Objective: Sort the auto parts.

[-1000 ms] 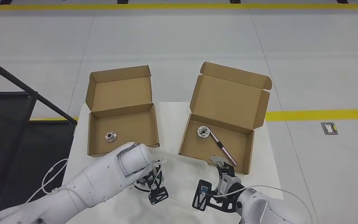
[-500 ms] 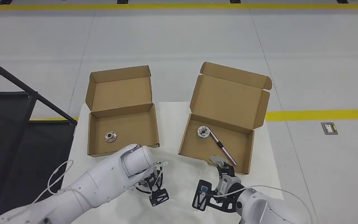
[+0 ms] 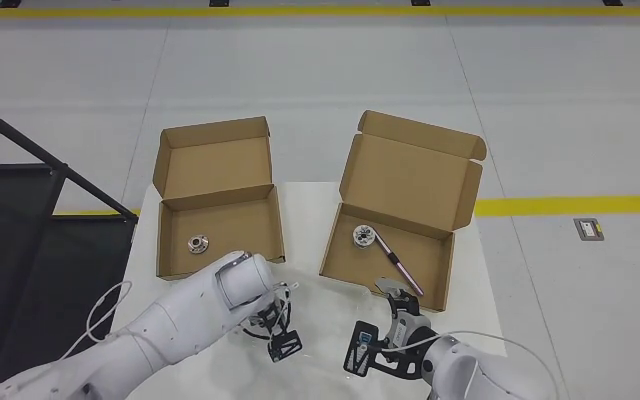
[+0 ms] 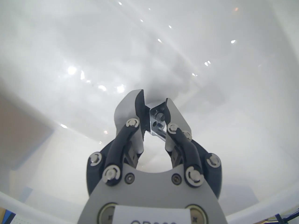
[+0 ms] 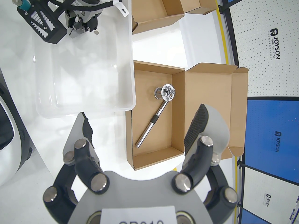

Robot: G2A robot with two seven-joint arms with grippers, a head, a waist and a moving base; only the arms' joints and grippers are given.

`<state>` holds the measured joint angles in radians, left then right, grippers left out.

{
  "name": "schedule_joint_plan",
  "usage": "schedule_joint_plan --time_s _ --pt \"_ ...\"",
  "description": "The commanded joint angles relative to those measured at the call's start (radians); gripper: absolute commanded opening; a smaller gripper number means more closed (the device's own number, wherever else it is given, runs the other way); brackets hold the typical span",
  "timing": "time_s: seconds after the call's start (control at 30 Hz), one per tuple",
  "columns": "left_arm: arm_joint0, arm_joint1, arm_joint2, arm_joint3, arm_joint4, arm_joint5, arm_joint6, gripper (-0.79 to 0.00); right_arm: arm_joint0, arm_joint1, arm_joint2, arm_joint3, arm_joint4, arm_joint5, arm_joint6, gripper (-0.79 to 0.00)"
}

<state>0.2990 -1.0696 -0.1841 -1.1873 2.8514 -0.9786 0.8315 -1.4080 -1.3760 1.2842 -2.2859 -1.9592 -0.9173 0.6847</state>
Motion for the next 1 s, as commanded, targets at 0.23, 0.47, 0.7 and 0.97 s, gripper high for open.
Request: schedule_joint_plan --time_s 0.23,0.47,0.7,0.97 --pt "-0.024 0.067 -0.103 -0.095 -0.115 0.032 0.039 -0.785 0.000 0.000 0.000 0.000 0.000 0.000 0.000 0.000" --pt "0.010 0.181 -0.289 -0.235 -0.196 0.024 -0.028 -0.785 0.000 0.000 0.000 0.000 0.000 0.000 0.000 0.000" --pt "0.120 0.271 -0.526 -0.247 -0.349 0.031 -0.170 -0.785 0.000 0.000 0.000 0.000 0.000 0.000 0.000 0.000" --pt "0.151 0.283 -0.587 -0.217 -0.426 0.045 -0.203 -0.785 0.000 0.000 0.000 0.000 0.000 0.000 0.000 0.000"
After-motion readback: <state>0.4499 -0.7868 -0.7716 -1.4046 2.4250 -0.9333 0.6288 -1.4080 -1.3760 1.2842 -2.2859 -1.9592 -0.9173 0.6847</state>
